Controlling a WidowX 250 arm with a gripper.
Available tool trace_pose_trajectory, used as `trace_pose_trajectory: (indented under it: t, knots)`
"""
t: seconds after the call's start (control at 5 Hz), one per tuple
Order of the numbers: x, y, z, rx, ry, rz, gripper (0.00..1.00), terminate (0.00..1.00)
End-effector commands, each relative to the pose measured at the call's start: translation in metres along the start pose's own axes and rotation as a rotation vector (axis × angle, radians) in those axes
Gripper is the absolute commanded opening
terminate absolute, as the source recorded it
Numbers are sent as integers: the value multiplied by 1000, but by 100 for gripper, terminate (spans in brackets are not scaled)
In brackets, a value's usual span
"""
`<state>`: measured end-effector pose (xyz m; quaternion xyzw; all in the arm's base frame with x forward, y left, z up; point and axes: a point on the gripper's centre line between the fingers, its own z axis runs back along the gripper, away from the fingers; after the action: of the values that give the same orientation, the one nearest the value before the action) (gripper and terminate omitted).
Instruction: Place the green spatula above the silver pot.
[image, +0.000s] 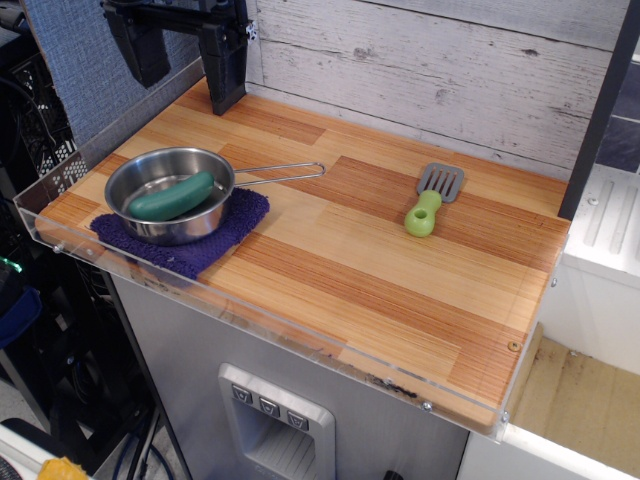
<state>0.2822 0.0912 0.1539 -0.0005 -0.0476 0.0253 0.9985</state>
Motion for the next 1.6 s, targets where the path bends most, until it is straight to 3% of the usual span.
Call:
trace_pose_trajectory:
  t: [0.0,0.4,0.6,1.0,1.2,1.4]
  knots:
    - [0,0,0,0,0,0,100,0]
    - [38,-59,-23,-107,-6,-77,100,0]
    - [59,-82,-40,-112,-49,-87,100,0]
    - [88,-109,-86,7,-115,2,100,0]
    - [99,-120,-99,3,-153,15,100,0]
    - [103,-125,-109,-13,-151,26,100,0]
